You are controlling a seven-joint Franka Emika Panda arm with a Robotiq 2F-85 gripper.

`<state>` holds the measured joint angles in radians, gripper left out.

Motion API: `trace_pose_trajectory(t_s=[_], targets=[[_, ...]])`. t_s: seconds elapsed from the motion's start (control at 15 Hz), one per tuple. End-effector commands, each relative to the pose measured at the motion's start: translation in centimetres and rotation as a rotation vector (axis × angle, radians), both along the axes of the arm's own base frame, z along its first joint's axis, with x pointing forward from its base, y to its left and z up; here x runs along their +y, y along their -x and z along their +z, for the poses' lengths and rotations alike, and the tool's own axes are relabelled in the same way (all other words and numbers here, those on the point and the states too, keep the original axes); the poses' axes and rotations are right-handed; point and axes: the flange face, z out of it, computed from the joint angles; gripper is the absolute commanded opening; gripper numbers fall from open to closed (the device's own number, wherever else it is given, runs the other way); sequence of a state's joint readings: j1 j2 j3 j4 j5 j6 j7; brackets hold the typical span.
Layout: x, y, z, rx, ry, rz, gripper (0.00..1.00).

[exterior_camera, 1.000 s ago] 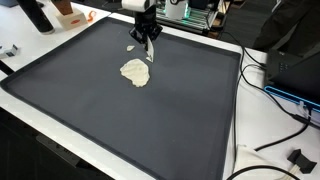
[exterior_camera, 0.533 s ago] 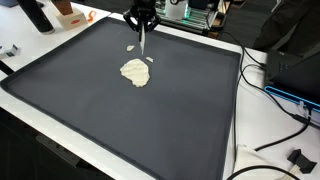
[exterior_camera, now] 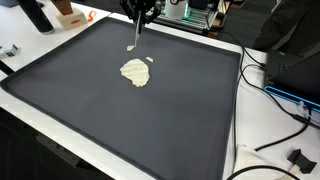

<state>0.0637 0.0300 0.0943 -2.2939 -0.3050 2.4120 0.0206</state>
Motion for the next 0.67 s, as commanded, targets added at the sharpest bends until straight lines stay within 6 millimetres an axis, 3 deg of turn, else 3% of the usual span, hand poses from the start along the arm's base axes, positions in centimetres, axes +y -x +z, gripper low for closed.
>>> trace_pose_trajectory(t_s=[0.0,0.47,0.6], targets=[[0.0,0.1,1.0,0.024,0.014,-0.135,0.01],[-0.1,-0.4,2.4,0.011,0.007,-0.228,0.01],[-0.2,-0.9,2.0,0.008,0.006,-0.205,0.04]])
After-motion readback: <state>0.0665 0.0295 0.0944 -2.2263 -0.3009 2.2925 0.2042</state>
